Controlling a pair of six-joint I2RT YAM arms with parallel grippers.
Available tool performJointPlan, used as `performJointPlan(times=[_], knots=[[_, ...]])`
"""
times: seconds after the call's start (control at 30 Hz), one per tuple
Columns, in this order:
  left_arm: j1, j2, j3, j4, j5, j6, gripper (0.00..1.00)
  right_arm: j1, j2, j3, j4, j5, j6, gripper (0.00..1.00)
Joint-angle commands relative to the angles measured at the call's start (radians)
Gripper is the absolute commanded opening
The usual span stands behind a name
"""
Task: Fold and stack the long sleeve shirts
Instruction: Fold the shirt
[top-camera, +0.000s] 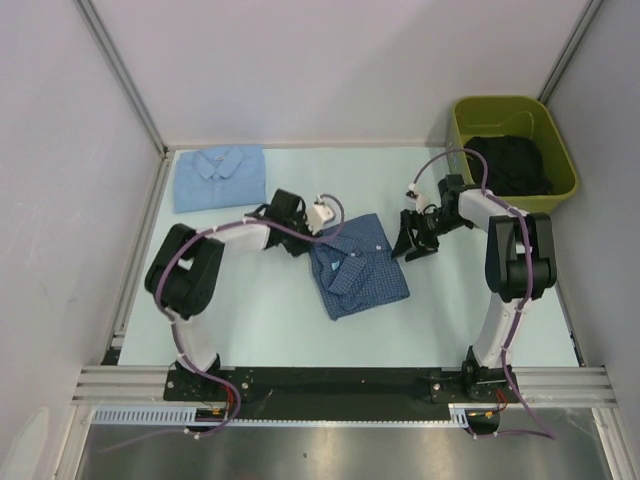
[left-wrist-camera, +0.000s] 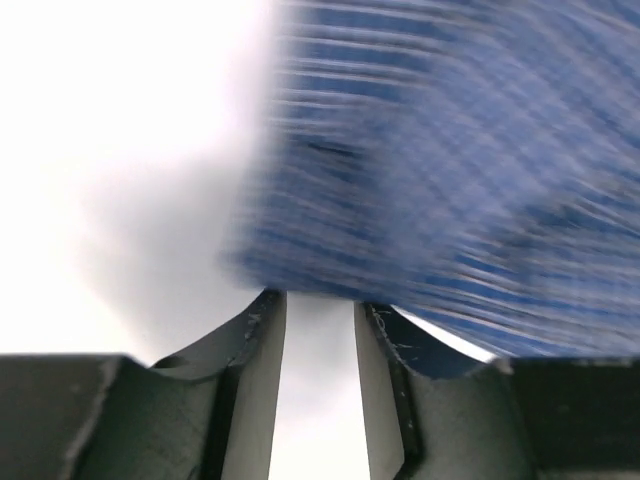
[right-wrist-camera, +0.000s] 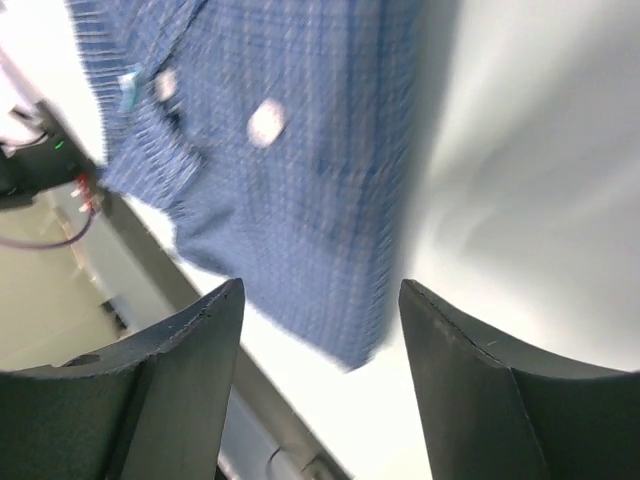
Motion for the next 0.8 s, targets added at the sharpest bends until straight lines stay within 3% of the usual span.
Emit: performJointPlan(times=[0.0, 0.13, 0.23, 0.33, 0.37, 0.47, 0.53, 0.6, 0.7, 0.77], knots=[[0.101, 0.081, 0.197, -0.066, 0.055, -0.066, 0.4, 0.042, 0.075, -0.024, 0.141, 0.011, 0.068, 0.64], [0.234, 0.014, 0.232, -0.144, 0.218, -0.252, 0.48, 0.128, 0.033, -0.141, 0.158, -0.063, 0.089, 0.59], [0.294, -0.114, 0.127, -0.143, 0.344, -0.4, 0.54, 0.209, -0.001, -0.233, 0.229, -0.109, 0.165, 0.56], [0.312, -0.24, -0.008, -0.146, 0.439, -0.527, 0.6, 0.31, -0.024, -0.299, 0.366, -0.167, 0.319, 0.56], [0.314, -0.265, -0.066, -0.149, 0.459, -0.547, 0.62, 0.341, -0.031, -0.311, 0.482, -0.181, 0.379, 0.56], [0.314, -0.308, -0.137, -0.164, 0.466, -0.597, 0.64, 0.469, 0.009, -0.277, 0.661, -0.206, 0.528, 0.64], [0.315, -0.275, -0.128, -0.236, 0.444, -0.569, 0.64, 0.502, 0.044, -0.198, 0.607, -0.22, 0.461, 0.68], [0.316, -0.236, -0.111, -0.318, 0.417, -0.532, 0.63, 0.512, 0.055, -0.125, 0.436, -0.213, 0.315, 0.73], [0.319, -0.182, -0.087, -0.382, 0.412, -0.497, 0.61, 0.46, 0.002, -0.129, 0.205, -0.203, 0.149, 0.8], [0.322, -0.182, -0.087, -0.387, 0.404, -0.465, 0.61, 0.411, -0.043, -0.141, 0.145, -0.201, 0.096, 0.83]])
